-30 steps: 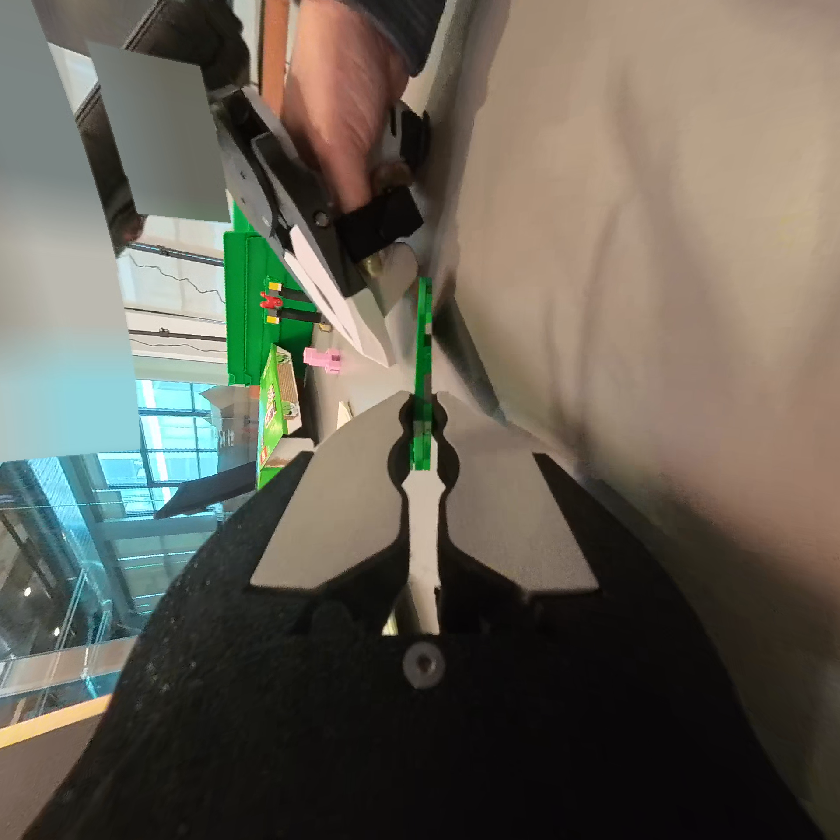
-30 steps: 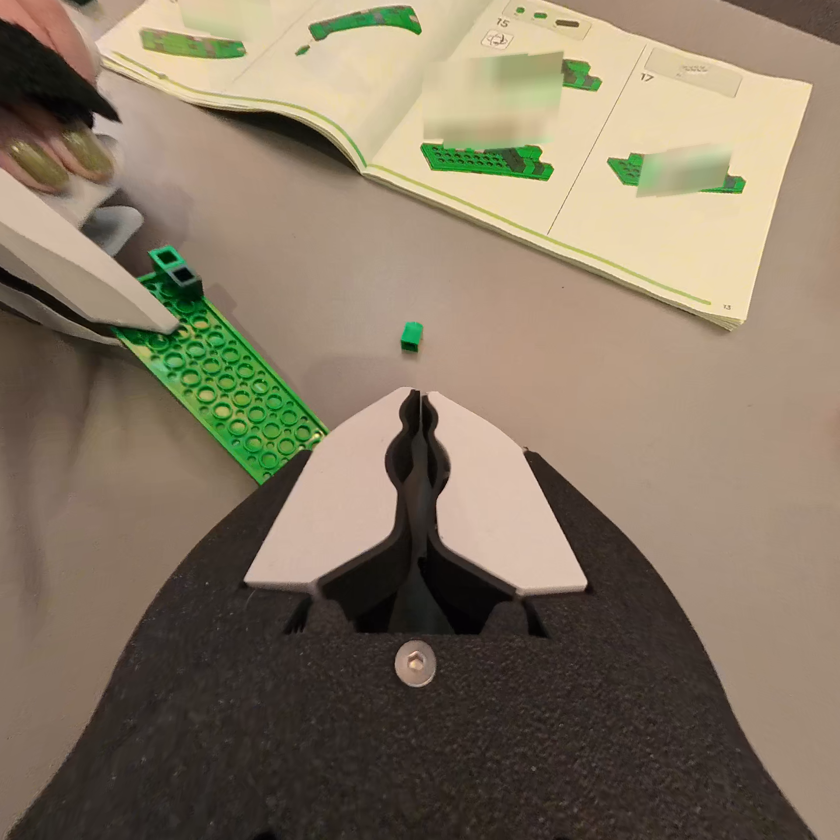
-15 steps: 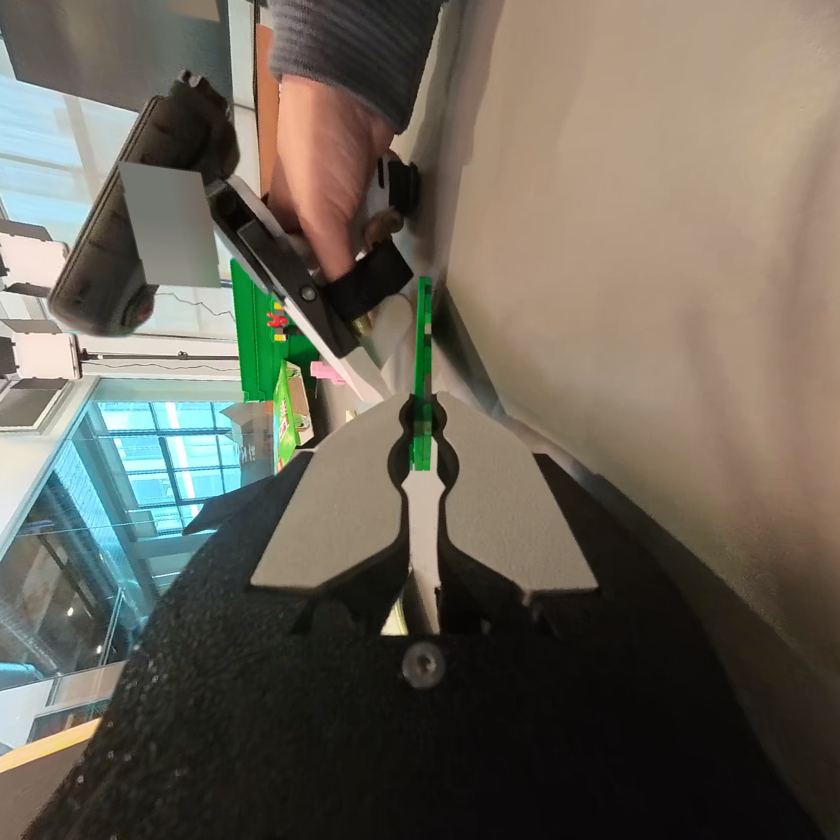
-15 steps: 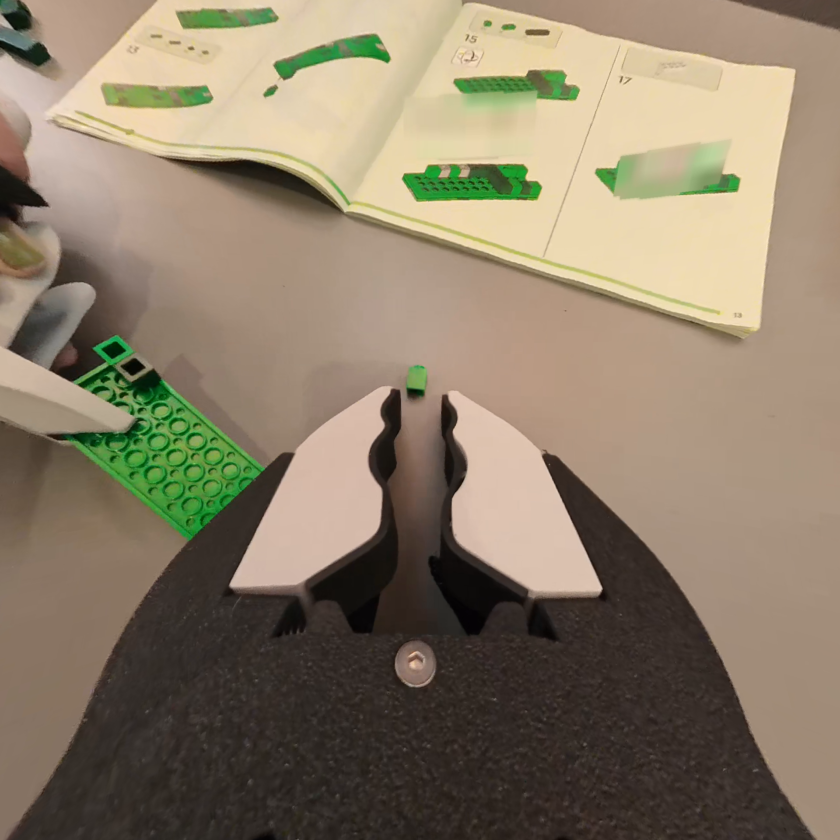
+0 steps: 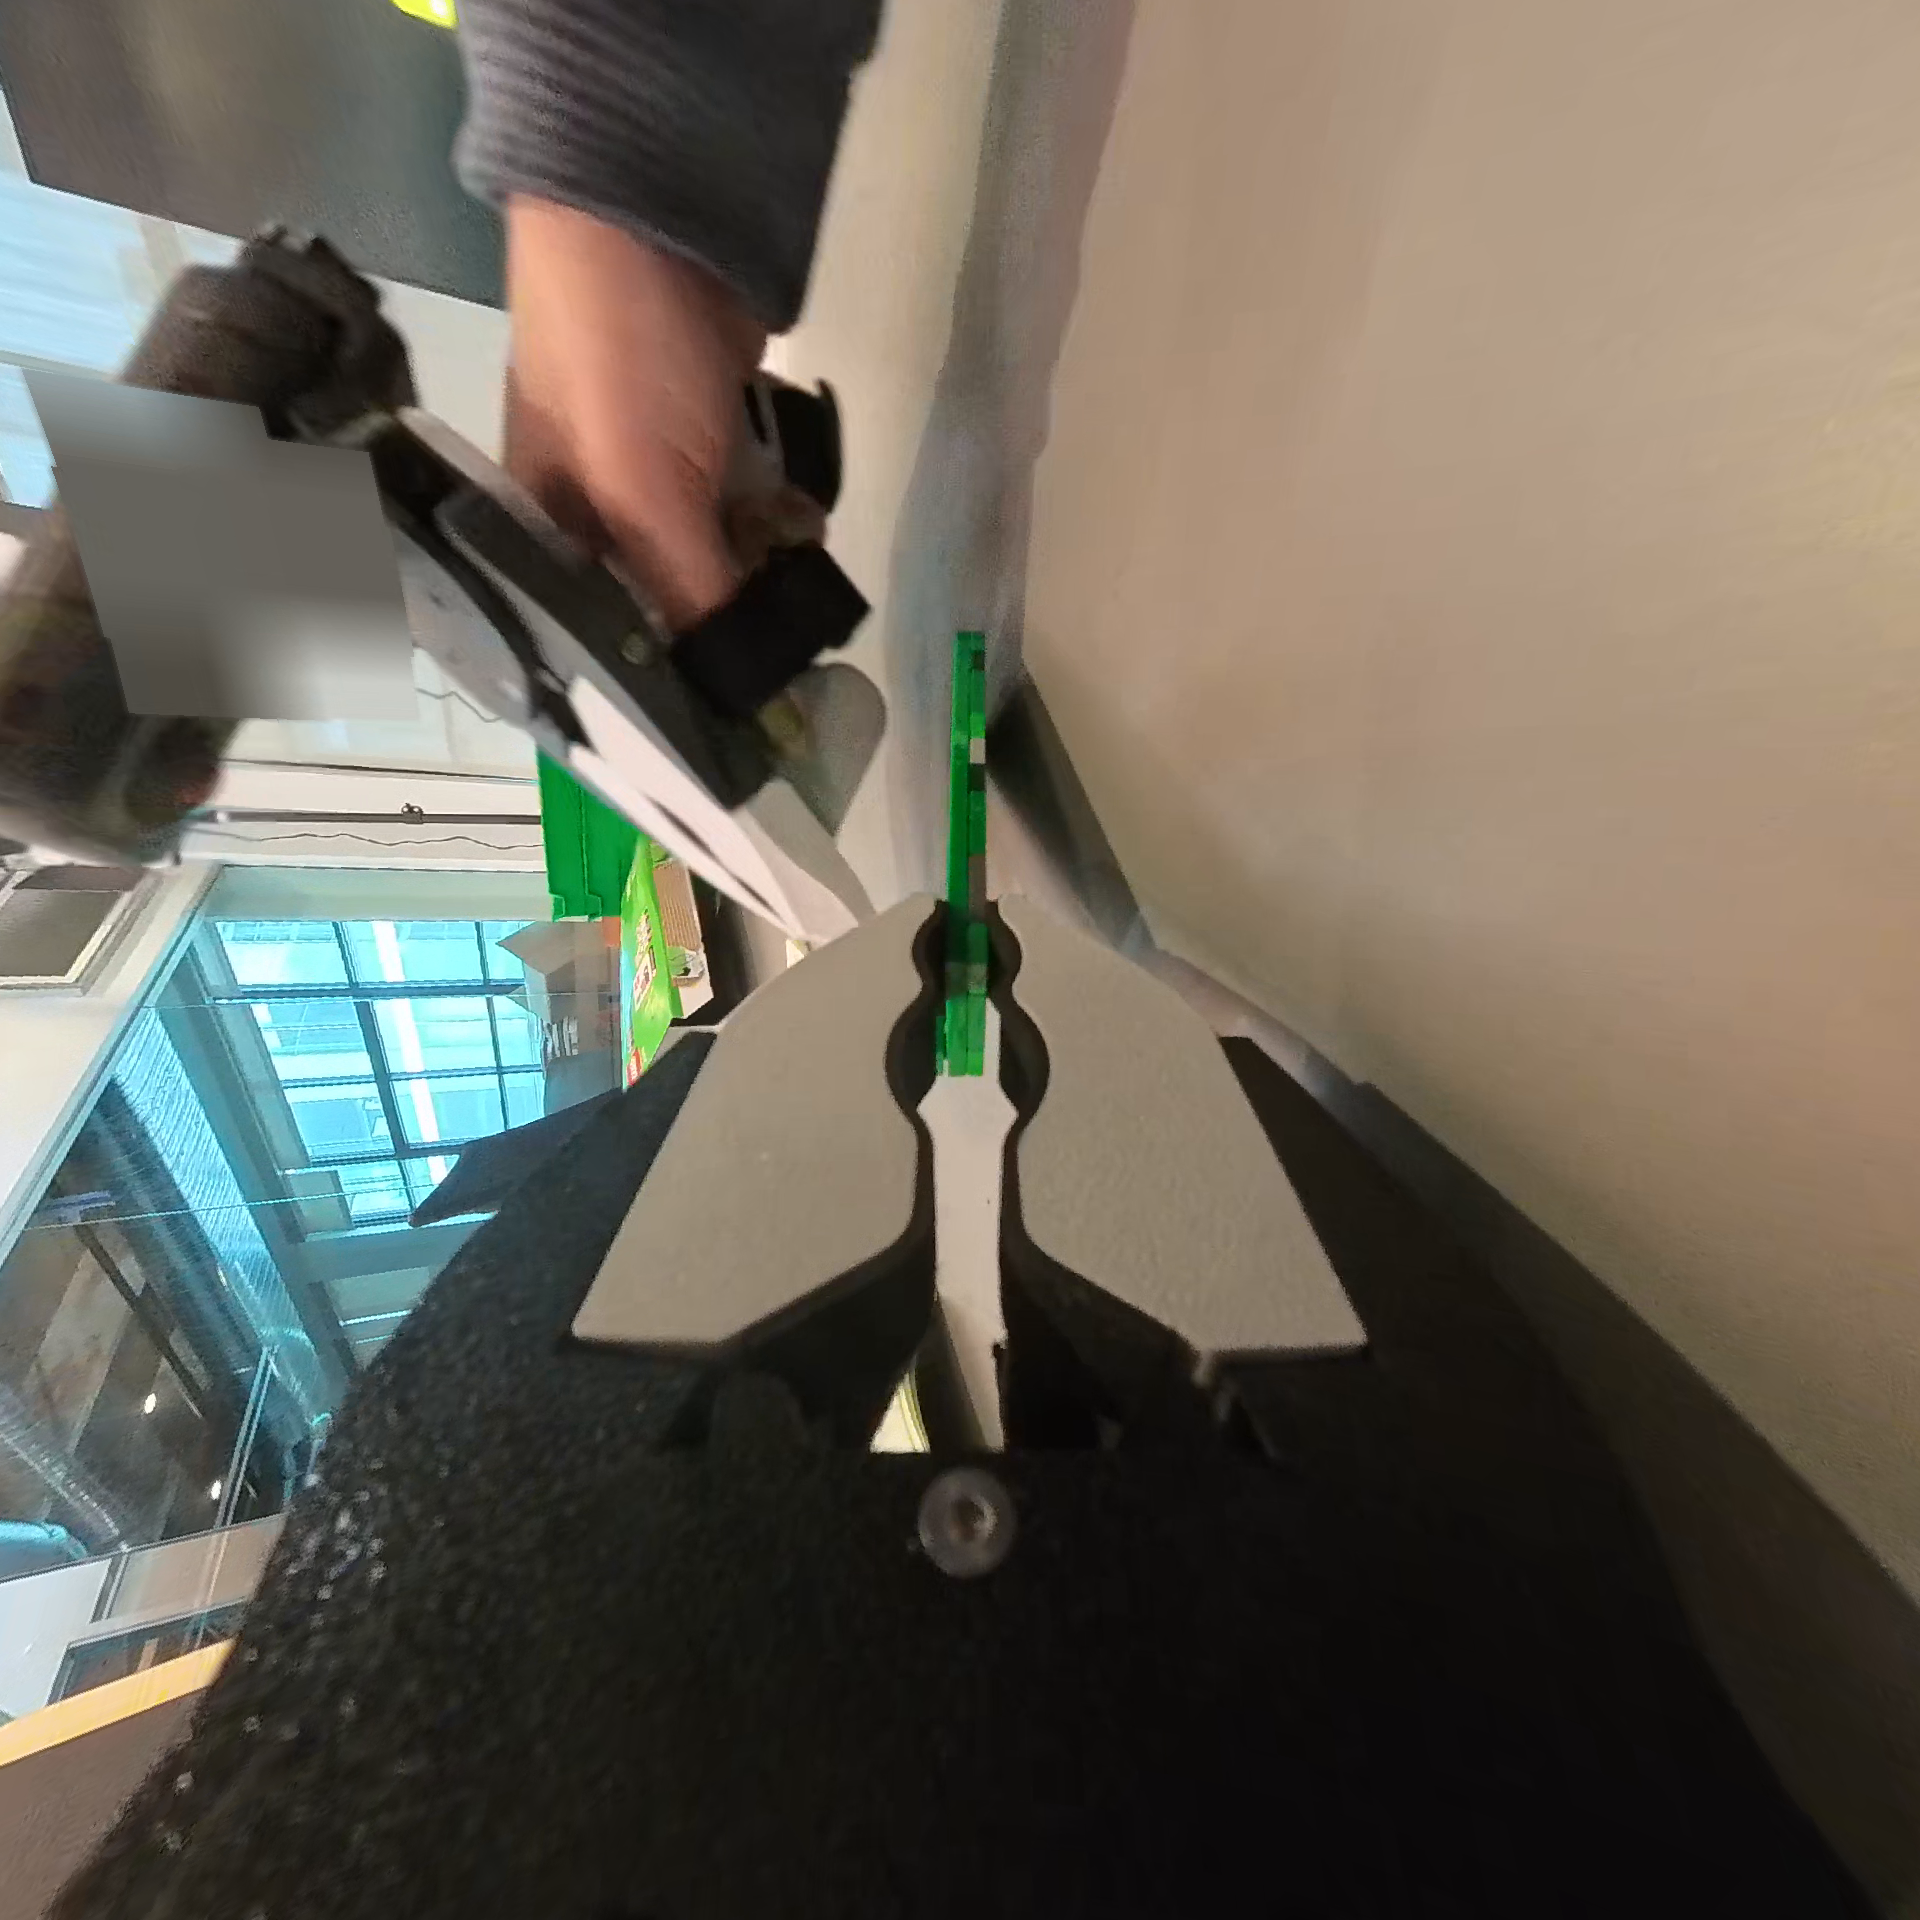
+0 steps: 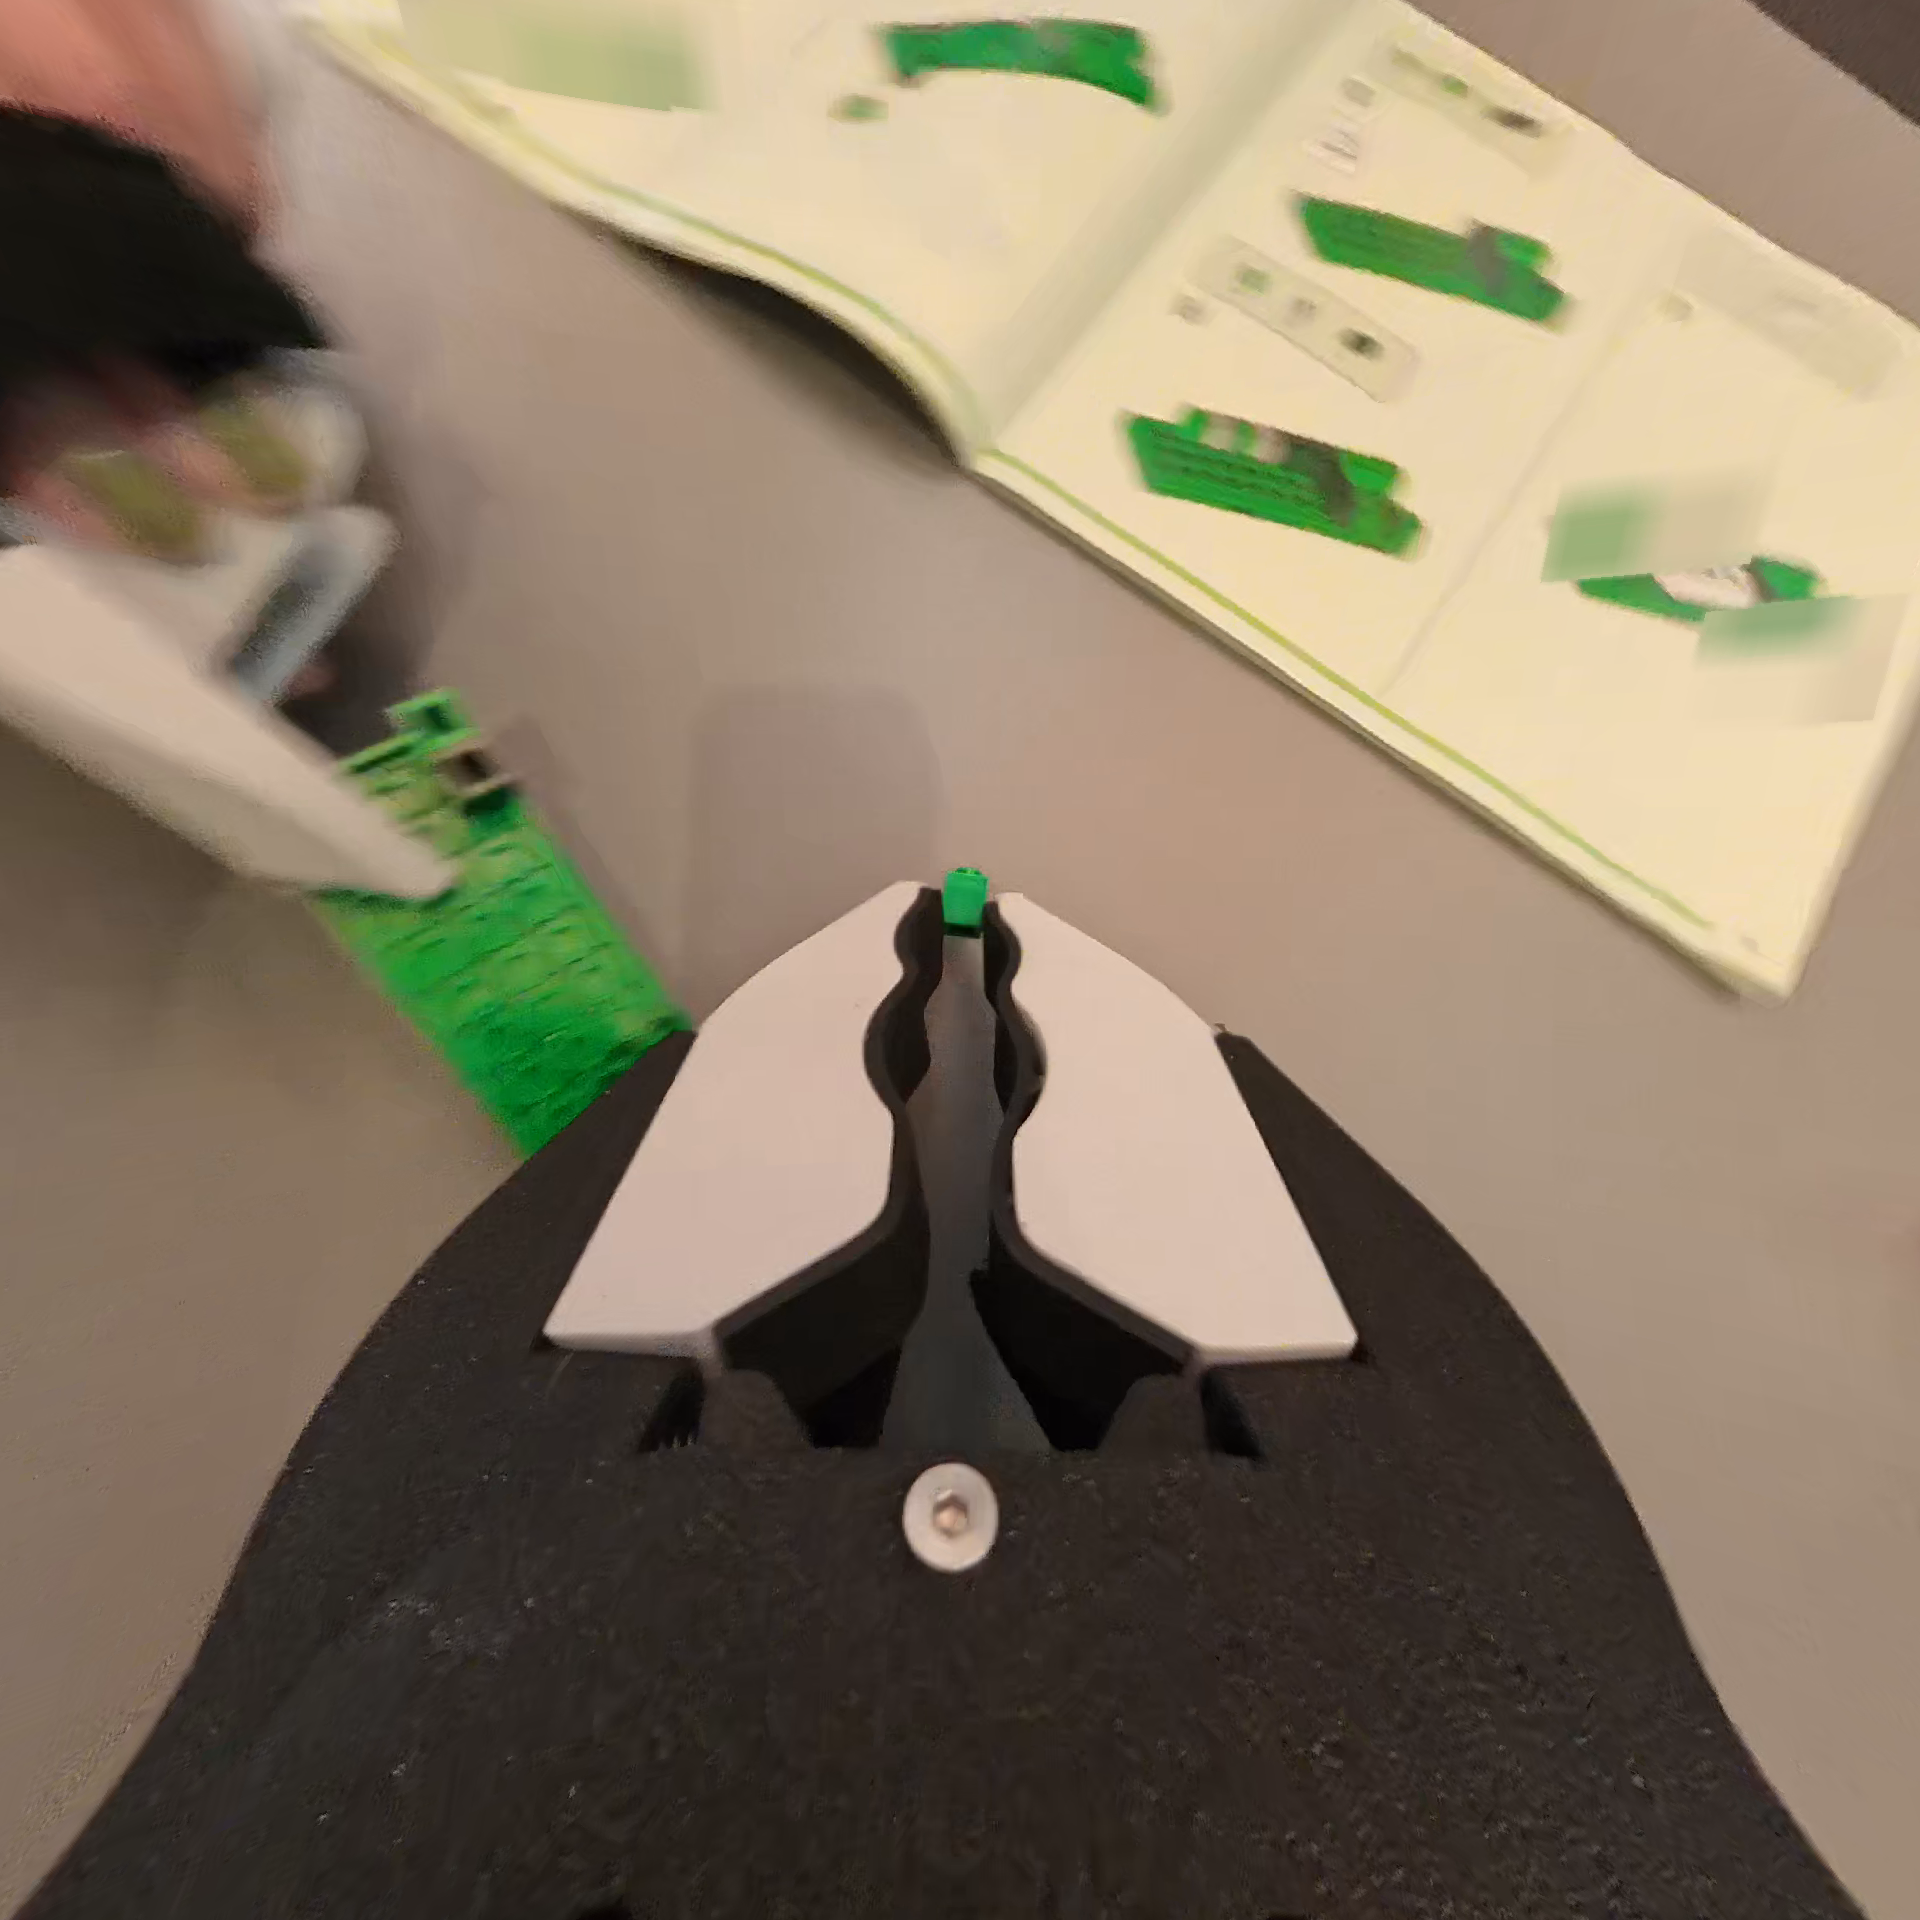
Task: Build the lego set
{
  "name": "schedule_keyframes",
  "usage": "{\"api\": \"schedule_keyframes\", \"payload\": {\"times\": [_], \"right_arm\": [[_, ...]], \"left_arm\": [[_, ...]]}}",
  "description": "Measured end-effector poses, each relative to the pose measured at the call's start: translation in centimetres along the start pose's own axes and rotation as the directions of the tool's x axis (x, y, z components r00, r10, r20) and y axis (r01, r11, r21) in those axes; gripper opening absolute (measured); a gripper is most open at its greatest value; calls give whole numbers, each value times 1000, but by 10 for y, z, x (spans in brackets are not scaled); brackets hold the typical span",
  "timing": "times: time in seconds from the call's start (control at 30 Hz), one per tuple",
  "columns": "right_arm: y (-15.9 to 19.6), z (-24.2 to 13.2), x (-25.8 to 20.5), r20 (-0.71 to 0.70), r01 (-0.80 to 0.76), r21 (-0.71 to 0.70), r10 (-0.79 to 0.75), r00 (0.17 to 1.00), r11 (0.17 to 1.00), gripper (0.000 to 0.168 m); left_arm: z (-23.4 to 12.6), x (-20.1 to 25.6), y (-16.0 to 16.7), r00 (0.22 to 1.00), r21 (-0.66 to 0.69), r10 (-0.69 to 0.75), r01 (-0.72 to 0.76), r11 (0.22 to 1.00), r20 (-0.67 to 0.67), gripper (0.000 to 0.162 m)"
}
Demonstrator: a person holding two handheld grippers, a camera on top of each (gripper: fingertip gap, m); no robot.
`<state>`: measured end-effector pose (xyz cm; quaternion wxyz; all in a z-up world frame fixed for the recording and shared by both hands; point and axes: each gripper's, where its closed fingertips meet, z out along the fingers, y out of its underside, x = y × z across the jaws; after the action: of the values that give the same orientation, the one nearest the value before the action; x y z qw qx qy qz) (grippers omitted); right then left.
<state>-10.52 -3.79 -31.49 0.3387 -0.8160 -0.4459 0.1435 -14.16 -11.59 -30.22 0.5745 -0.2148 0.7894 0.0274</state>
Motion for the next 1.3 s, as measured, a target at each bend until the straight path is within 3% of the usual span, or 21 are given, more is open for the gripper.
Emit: {"api": "schedule_keyframes", "payload": {"times": [0.1, 0.2, 0.4, 0.67, 0.93, 1.3], "right_arm": [[-9, -18, -32, 238, 164, -26, -153, 959, 986, 6], [-12, -31, -58, 407, 246, -97, -187, 894, 964, 7], [-9, -32, -78, 565, 414, -257, -211, 797, 874, 7], [0, -29, -82, 660, 538, -355, -203, 723, 765, 6], [-7, -31, -84, 657, 560, -312, -252, 711, 767, 6], [-14, -33, -85, 625, 589, -285, -319, 713, 756, 6]], "left_arm": [[-2, 0, -1, 1000, 1, -15, 15, 1000, -9, 6], [-4, 1, -6, 998, 26, -50, 50, 998, -33, 6], [-9, 4, -16, 998, 57, -31, 34, 998, -52, 6], [-13, 7, -22, 996, 46, 85, -84, 995, -23, 6], [-15, 7, -25, 983, 13, 183, -184, 983, 21, 6], [-15, 0, -29, 980, 11, 184, -185, 983, 75, 6]]}}
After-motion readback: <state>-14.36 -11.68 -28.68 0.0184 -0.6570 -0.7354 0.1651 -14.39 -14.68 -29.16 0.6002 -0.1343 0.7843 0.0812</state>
